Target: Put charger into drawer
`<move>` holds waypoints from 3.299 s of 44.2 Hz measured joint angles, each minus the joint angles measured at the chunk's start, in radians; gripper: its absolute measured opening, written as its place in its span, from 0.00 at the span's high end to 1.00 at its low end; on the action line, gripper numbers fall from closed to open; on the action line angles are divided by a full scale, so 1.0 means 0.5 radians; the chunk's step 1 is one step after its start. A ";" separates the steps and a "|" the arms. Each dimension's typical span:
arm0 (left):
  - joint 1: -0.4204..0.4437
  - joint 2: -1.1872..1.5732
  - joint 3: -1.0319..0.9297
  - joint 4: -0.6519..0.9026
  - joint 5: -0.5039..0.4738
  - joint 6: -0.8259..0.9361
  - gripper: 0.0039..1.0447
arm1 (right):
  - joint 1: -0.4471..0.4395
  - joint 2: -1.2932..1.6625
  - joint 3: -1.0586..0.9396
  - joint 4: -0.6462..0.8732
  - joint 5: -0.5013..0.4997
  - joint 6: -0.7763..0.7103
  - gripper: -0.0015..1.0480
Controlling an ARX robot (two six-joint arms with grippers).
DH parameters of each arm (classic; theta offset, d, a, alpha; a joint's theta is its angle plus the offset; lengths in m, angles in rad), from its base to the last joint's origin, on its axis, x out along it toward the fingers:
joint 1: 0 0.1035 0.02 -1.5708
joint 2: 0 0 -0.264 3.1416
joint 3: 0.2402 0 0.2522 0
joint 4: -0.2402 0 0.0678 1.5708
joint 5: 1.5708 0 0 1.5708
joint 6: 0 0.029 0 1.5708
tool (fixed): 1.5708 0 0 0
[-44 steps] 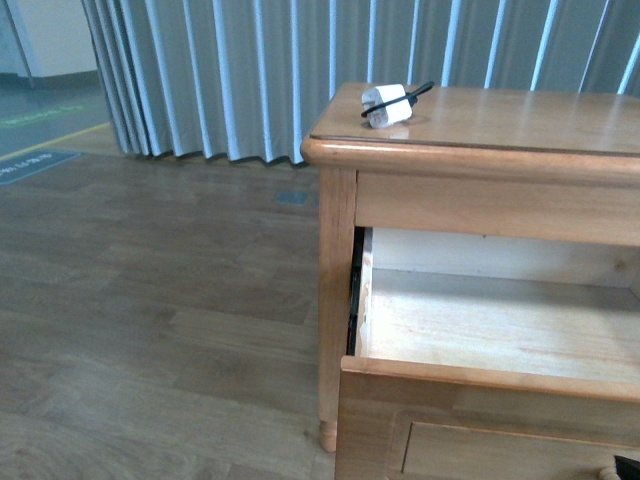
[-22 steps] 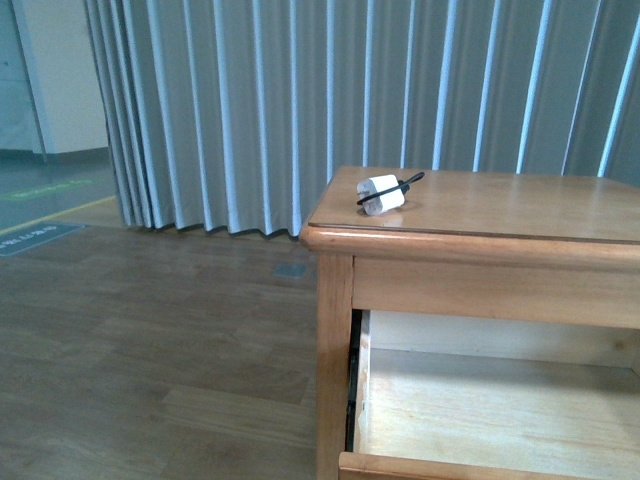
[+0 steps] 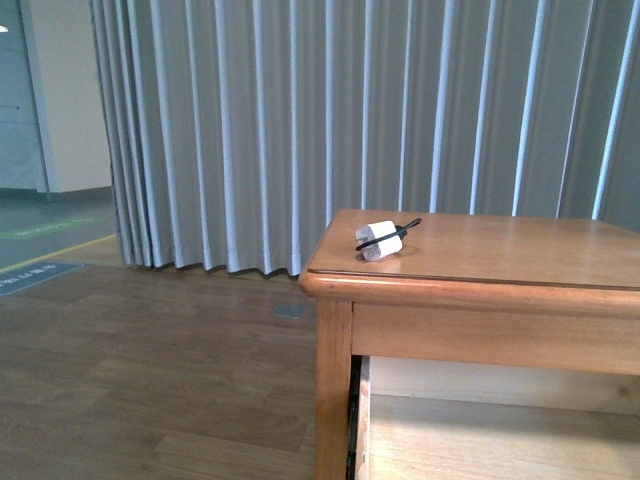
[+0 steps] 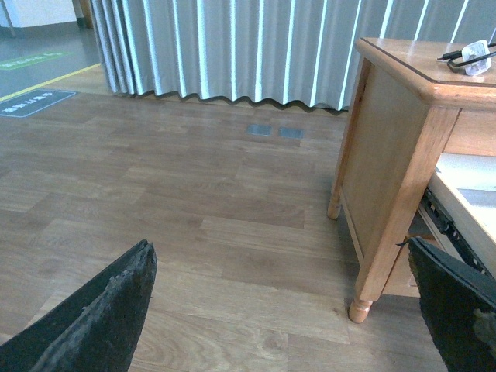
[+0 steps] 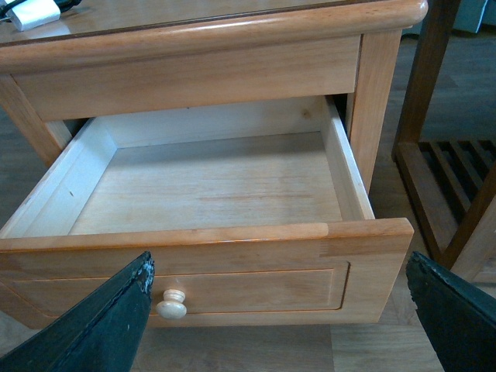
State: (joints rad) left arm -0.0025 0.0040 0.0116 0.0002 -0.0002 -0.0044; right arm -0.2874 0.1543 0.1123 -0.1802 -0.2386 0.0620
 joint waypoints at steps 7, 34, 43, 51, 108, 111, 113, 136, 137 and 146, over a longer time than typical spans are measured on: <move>0.000 0.000 0.000 0.001 0.000 0.000 0.06 | 0.017 -0.151 -0.166 0.327 -0.041 -0.058 0.21; -0.325 0.637 0.056 0.609 -0.254 -0.095 0.06 | 0.175 -0.259 -0.213 0.404 0.083 -0.116 0.08; -0.510 1.511 0.393 1.188 -0.144 -0.069 0.06 | 0.175 -0.259 -0.213 0.404 0.085 -0.116 0.08; -0.601 2.216 0.846 1.328 -0.085 -0.057 0.06 | 0.175 -0.259 -0.213 0.404 0.085 -0.116 0.08; -0.955 4.398 3.379 0.719 -0.082 -0.407 0.54 | 0.176 -0.259 -0.213 0.404 0.085 -0.116 0.08; -0.951 4.398 3.379 0.719 -0.091 -0.424 0.62 | 0.176 -0.259 -0.213 0.404 0.085 -0.116 0.08; -0.949 4.398 3.375 0.721 -0.089 -0.439 0.68 | 0.176 -0.259 -0.213 0.404 0.084 -0.116 0.08; -1.012 3.925 2.705 0.999 -0.029 -0.560 0.74 | 0.176 -0.259 -0.213 0.404 0.085 -0.116 0.08; -1.025 3.887 2.657 1.015 -0.021 -0.560 0.74 | 0.176 -0.259 -0.213 0.404 0.085 -0.116 0.08; -1.145 3.639 2.330 1.109 0.101 -0.538 0.74 | 0.176 -0.259 -0.213 0.404 0.085 -0.116 0.08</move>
State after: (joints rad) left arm -0.5751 1.8233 1.1767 0.5545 0.0505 -0.2733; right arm -0.1993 0.0250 0.0059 0.0216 -0.1963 0.0040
